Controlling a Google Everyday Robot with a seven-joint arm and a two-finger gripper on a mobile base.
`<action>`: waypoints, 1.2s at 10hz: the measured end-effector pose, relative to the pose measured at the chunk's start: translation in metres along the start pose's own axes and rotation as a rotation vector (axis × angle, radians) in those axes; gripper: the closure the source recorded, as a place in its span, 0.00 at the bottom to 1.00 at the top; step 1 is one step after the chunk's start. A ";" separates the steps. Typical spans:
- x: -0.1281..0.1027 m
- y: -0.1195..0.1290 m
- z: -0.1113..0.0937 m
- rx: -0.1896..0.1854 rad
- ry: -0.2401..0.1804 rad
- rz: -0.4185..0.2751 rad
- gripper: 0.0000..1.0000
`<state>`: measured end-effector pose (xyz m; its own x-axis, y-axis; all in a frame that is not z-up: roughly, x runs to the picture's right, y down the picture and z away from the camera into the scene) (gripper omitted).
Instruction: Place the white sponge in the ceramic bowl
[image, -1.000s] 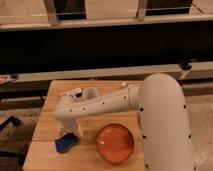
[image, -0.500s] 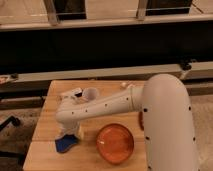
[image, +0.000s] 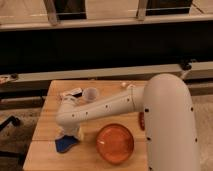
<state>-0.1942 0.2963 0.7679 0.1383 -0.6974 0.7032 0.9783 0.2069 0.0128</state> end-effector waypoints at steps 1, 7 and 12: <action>0.000 0.000 0.000 -0.002 0.004 0.015 0.20; -0.004 -0.005 -0.001 0.040 0.015 0.132 0.20; -0.004 0.001 0.003 0.030 0.017 0.256 0.20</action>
<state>-0.1941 0.3015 0.7674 0.3841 -0.6311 0.6739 0.9058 0.3989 -0.1428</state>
